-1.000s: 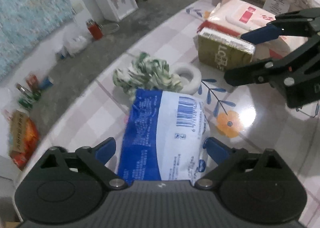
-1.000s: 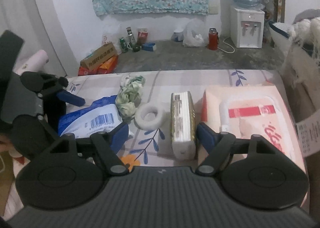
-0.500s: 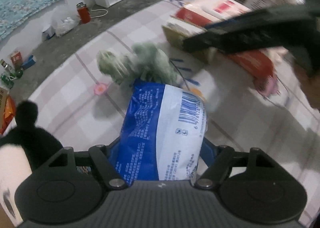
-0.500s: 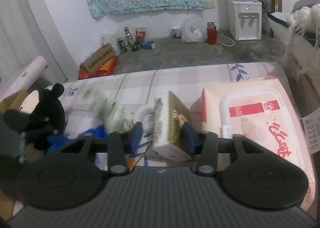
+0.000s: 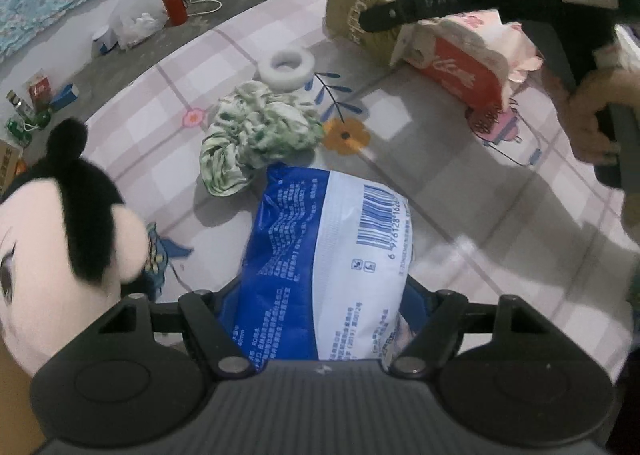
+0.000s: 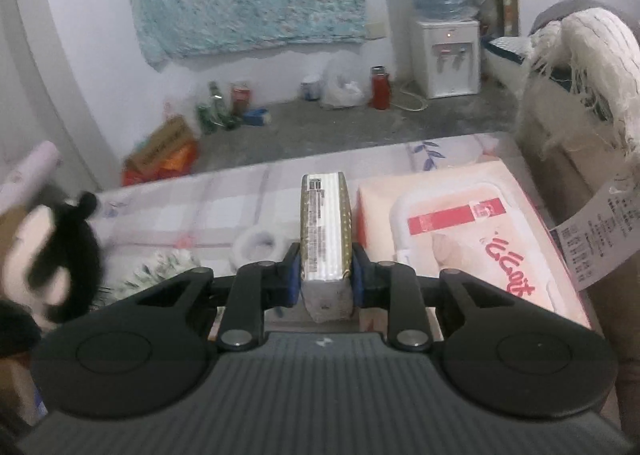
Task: Organize soft objects
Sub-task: 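Carry the wipes packet with the left tool while the right carries the olive-gold box to the cardboard box, then release the wipes packet into the box with the left tool while the right drops the olive-gold box, then move both open tools over the bed toward the scrunchie and white ring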
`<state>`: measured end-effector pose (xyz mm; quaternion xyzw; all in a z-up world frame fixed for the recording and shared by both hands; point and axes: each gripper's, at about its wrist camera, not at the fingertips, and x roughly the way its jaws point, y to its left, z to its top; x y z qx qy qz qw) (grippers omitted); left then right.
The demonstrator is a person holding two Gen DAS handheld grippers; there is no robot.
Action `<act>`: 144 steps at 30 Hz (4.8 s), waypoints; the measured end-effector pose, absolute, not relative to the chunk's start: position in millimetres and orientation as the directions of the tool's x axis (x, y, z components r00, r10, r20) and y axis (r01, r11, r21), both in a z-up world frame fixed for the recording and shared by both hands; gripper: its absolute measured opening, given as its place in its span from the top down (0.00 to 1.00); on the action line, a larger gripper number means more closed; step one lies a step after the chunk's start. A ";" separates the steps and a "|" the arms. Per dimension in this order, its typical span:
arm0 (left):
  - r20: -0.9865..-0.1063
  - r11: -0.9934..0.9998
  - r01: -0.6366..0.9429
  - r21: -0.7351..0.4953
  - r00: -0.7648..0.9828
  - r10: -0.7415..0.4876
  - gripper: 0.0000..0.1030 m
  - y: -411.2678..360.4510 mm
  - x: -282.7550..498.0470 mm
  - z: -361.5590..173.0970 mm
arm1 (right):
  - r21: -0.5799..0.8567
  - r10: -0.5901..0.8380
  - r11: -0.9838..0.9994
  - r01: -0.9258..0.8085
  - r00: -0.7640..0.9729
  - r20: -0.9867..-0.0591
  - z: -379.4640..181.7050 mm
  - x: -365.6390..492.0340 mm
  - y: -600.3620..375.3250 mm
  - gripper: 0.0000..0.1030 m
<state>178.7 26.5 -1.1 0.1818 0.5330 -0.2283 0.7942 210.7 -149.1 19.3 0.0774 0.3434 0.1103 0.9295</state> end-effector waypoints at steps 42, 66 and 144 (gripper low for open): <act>-0.934 0.917 0.356 0.179 0.353 0.046 0.26 345.6 0.3 62.7 | 0.537 0.847 0.445 -0.717 0.142 -0.513 146.7 66.5 206.3 0.77; -0.996 0.711 0.703 -0.013 0.054 -0.071 0.62 305.6 41.3 13.0 | 0.472 0.779 0.474 -0.743 0.104 -0.618 114.7 64.4 223.2 0.76; -0.734 0.836 0.382 0.394 0.679 0.036 0.22 289.1 -63.3 176.9 | 0.653 0.765 0.387 -0.651 -0.169 -0.622 145.4 54.4 188.5 0.12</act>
